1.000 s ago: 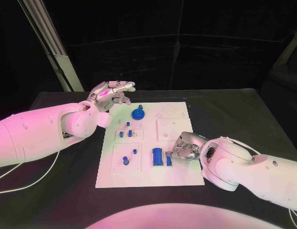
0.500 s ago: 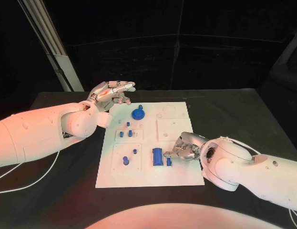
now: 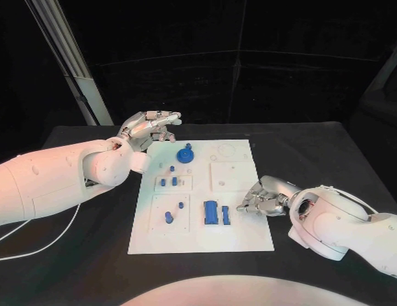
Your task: Assemble the parts on the task board
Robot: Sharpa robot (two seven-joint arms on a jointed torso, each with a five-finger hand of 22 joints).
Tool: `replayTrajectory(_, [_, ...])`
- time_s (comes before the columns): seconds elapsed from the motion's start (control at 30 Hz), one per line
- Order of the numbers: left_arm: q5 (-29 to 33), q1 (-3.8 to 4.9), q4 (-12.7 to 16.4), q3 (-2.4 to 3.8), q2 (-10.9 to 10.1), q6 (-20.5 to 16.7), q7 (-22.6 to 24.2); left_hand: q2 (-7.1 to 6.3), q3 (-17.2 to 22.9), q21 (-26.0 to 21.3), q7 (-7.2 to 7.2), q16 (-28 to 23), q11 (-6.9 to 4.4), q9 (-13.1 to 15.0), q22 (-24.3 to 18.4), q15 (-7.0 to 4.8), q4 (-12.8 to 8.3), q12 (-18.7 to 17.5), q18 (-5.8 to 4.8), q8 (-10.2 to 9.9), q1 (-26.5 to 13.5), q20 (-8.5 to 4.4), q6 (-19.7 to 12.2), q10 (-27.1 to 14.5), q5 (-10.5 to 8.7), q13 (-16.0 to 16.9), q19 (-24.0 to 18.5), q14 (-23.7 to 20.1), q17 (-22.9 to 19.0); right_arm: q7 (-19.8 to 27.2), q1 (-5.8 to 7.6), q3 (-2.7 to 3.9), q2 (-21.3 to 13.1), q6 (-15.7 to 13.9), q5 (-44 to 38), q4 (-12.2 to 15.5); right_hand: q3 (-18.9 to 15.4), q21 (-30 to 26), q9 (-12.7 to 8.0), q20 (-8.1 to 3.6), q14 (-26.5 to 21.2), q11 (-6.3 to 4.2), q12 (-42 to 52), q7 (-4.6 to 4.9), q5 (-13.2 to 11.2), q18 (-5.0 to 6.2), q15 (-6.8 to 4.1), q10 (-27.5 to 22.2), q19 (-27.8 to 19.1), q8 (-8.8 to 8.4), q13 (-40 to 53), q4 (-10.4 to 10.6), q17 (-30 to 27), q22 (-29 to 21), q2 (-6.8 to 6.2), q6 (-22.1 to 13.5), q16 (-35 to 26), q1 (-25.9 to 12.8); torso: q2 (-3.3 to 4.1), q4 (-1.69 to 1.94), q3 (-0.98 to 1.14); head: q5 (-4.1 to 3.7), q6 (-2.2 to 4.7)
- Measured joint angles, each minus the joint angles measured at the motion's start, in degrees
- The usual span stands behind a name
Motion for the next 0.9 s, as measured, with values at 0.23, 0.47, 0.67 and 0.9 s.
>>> replayTrajectory(0.23, [0.0, -0.19, -1.73, -0.07, 0.42, 0.0, 0.25, -0.2, -0.57, -0.35, 0.21, -0.67, 0.0, 0.0, -0.3, 0.0, 0.23, 0.4, 0.0, 0.24, -0.2, 0.22, -0.21, 0.0, -0.32, 0.0, -0.22, -1.04, -1.44, 15.84, 2.43, 1.48, -1.02, -4.87, 16.15, -6.72, 3.37, -25.33, -1.25, 1.94, -13.08, 2.77, -18.2, 2.28, 0.4, 5.2, 2.92, -5.83, -19.98, -1.68, -16.44, -4.06, -31.95, -30.86, 1.62, -1.67, -33.72, 14.6, -0.8, -0.47, -0.3, 0.07, 1.22])
replayTrajectory(0.47, [-0.01, -0.83, -5.35, -0.07, 1.07, -0.07, 1.32, -0.16, -1.44, -4.29, -0.63, -5.84, -0.46, 0.0, -2.56, 0.01, 0.78, 0.88, 0.0, 1.33, -0.75, 0.7, 0.22, 1.41, -0.72, -0.24, -4.62, -7.49, -5.86, 33.75, 3.66, 1.74, 5.74, -6.21, 37.43, -17.57, 1.5, -45.42, -4.94, 7.35, -23.15, 6.19, -23.73, 4.54, -4.12, 5.2, 8.79, -9.51, -27.47, -4.19, -31.6, -2.78, -45.66, -43.82, 0.94, -3.92, -57.46, 16.22, -2.13, -1.36, -0.51, 0.41, 3.65])
replayTrajectory(0.67, [0.29, -1.81, -8.99, -0.08, 3.07, -0.6, 2.65, -0.16, -1.84, -14.09, -0.56, -22.89, 0.33, -0.18, -9.05, 2.47, 1.18, -4.66, 0.01, 0.14, -0.75, 2.81, 0.21, 1.94, -0.72, -0.59, -13.73, -15.63, -14.12, 43.31, 3.94, 1.85, 12.01, -5.16, 49.12, -27.01, -1.11, -54.15, -7.93, 9.72, -22.7, 7.35, -23.73, 5.14, -6.73, 5.19, 10.45, -11.04, -25.79, -4.2, -39.1, -5.57, -52.43, -50.03, 2.55, -4.98, -64.81, 13.67, -3.69, -1.97, -0.78, 0.32, 7.12])
replayTrajectory(0.9, [1.39, -3.42, -12.28, -0.04, 6.05, -3.23, 5.58, 0.22, -2.15, -23.71, 0.23, -42.54, 2.04, -0.13, -17.42, 4.77, 1.49, -12.96, 0.01, -2.9, -0.37, 6.18, -0.6, 3.72, -0.71, -0.59, -18.82, -13.85, -22.47, 49.71, 4.02, 1.91, 17.66, -2.34, 57.09, -35.6, -2.92, -60.78, -11.68, 10.44, -21.05, 8.93, -23.73, 5.23, -7.05, 5.18, 11.02, -16.1, -22.43, -4.19, -44.21, -10.22, -58.3, -55.1, 4.21, -7.69, -68.69, 9.88, -5.22, -2.14, -0.79, 0.39, 10.6])
